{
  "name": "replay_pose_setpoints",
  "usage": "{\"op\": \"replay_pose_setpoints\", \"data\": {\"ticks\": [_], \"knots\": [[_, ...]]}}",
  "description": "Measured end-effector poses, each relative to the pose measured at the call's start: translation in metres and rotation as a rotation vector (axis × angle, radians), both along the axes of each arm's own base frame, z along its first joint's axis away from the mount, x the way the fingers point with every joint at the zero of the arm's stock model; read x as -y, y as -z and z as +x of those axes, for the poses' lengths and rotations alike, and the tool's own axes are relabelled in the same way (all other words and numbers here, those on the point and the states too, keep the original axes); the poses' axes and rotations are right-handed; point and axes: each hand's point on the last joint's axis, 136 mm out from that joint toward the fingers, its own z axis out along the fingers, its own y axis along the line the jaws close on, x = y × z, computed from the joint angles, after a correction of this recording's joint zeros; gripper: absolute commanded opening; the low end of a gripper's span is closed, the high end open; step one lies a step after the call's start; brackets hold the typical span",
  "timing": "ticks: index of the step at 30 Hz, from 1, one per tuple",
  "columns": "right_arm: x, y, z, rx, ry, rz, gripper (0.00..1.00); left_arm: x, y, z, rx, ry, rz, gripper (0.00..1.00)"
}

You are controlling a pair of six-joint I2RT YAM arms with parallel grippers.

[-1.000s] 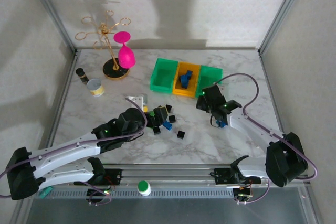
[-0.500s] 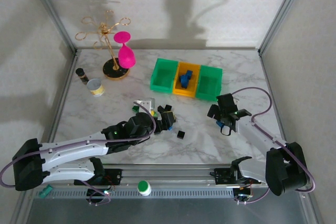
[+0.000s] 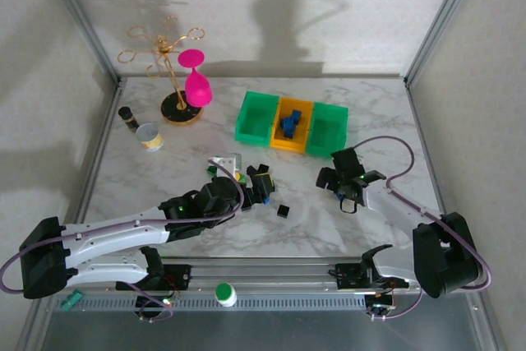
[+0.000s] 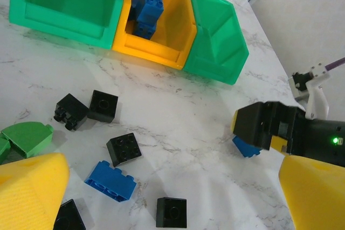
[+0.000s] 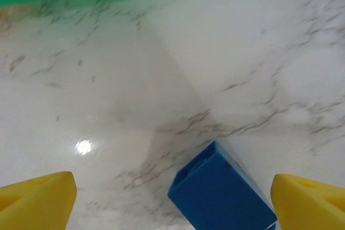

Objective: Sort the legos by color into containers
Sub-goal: Pick up the lego from the middle-right of the table.

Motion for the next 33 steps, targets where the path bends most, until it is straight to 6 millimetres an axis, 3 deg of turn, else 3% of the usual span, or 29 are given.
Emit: {"op": "replay_pose_setpoints", "data": {"ticks": [7, 19, 33], "knots": [[-0.025, 0.001, -0.013, -0.036, -0.059, -0.016, 0.86, 0.0, 0.0, 0.0, 0.001, -0.003, 0.001, 1.0], [-0.006, 0.014, -0.013, -0.079, -0.011, -0.144, 0.6, -0.001, 0.0, 0.0, -0.001, -0.003, 0.005, 1.0], [-0.005, 0.018, -0.012, -0.086, -0.019, -0.162, 0.36, -0.004, -0.005, 0.0, 0.01, -0.013, -0.002, 1.0]]}}
